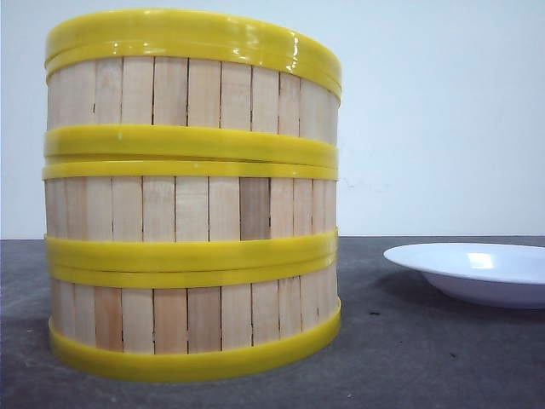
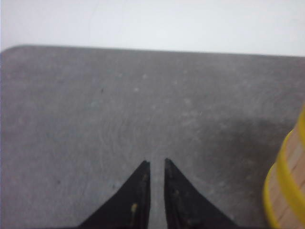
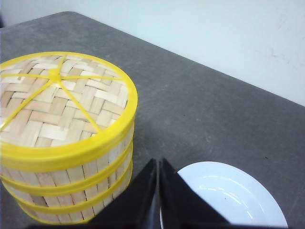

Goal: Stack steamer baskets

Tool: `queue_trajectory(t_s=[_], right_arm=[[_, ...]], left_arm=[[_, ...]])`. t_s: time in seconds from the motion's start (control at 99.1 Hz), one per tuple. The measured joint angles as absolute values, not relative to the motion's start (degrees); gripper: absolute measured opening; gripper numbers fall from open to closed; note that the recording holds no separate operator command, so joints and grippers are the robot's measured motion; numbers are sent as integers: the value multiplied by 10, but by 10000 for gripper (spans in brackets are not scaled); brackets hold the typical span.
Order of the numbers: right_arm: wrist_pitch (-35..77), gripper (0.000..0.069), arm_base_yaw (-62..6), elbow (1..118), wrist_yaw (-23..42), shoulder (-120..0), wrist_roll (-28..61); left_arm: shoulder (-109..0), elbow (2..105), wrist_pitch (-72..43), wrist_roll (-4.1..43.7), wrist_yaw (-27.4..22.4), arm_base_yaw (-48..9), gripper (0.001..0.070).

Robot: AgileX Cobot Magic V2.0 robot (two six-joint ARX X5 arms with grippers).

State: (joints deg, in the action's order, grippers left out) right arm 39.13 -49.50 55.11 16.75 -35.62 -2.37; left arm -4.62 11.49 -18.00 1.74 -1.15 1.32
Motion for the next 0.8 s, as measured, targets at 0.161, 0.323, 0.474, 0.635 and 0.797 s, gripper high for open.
queue_trajectory(t_s=[0.161,0.323,0.474,0.635,0.797], right_arm=[[391,3,-495,551,168,-356,-24],[392,3,-495,551,168,-356,-24],[391,3,-495,551,168,-356,-24],[391,3,-495,551,168,-356,-24],[391,3,-495,551,167,-356,-24]], left_arm=[[-28,59,-146,18,13,14,26],[-12,33,-141,19,23,14,26],[-2,28,-129,21,32,14,26],[-2,26,-123,16,33,14,26],[-2,25,-122,12,33,14,26]])
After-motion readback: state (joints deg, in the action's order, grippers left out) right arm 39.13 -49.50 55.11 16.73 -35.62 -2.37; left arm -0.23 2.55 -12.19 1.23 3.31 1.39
